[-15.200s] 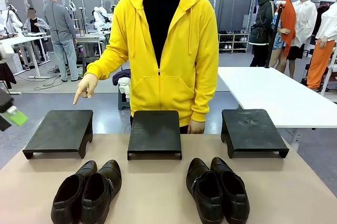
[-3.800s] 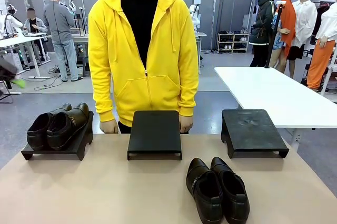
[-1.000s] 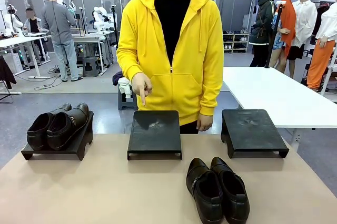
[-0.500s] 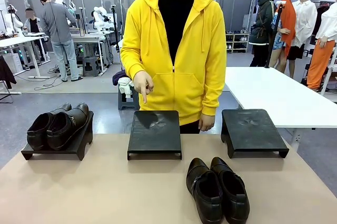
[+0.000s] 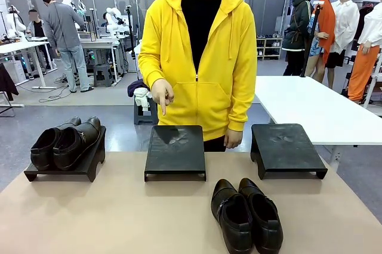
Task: Place the shoes on the stand as instructed by the person.
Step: Pick up another pair of Shoes and place it on the Shoes Stand indicated by the person.
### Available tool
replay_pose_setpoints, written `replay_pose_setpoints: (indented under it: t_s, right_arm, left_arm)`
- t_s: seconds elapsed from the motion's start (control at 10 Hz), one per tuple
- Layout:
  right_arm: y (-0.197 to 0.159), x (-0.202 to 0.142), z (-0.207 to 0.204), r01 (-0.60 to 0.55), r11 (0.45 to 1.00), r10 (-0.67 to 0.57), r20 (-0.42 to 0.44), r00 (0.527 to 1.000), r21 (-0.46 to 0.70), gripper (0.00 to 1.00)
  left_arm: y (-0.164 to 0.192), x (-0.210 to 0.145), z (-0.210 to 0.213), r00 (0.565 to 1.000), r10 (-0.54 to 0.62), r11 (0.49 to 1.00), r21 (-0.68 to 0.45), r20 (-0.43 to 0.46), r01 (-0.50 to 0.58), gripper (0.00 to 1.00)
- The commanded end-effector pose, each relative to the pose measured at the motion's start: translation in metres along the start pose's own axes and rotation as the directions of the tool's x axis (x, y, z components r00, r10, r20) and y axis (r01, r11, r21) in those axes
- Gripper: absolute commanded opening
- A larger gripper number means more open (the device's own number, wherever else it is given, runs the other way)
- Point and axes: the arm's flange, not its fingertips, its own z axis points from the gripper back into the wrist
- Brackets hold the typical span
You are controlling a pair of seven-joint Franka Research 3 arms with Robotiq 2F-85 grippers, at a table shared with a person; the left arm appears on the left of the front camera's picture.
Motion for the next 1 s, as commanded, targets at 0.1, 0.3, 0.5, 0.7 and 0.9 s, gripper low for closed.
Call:
replay_pose_setpoints:
  t_s: [0.1,0.3,0.5,0.7,0.9]
  right_arm:
    - [0.003,0.001,-0.001,-0.009,1.0,0.009,0.002,1.0,0.005,1.0]
    - [0.003,0.001,-0.001,-0.009,1.0,0.009,0.002,1.0,0.005,1.0]
    - [0.0,0.0,0.0,0.0,1.0,0.0,-0.001,1.0,0.0,1.0]
    - [0.012,0.001,-0.008,-0.043,0.999,0.043,-0.039,0.998,0.001,1.0]
    - [0.03,0.001,-0.026,-0.098,0.995,0.098,-0.099,0.99,0.005,1.0]
  left_arm:
    - [-0.002,-0.003,-0.003,1.0,-0.014,1.0,0.0,0.011,0.014,1.0]
    - [-0.002,-0.003,-0.003,1.0,-0.014,1.0,0.0,0.011,0.014,1.0]
    - [-0.002,-0.003,-0.003,1.0,-0.014,1.0,0.0,0.011,0.014,1.0]
    - [-0.002,-0.003,-0.003,1.0,-0.014,1.0,0.0,0.011,0.014,1.0]
    - [-0.002,-0.003,-0.003,1.0,-0.014,1.0,0.0,0.011,0.014,1.0]
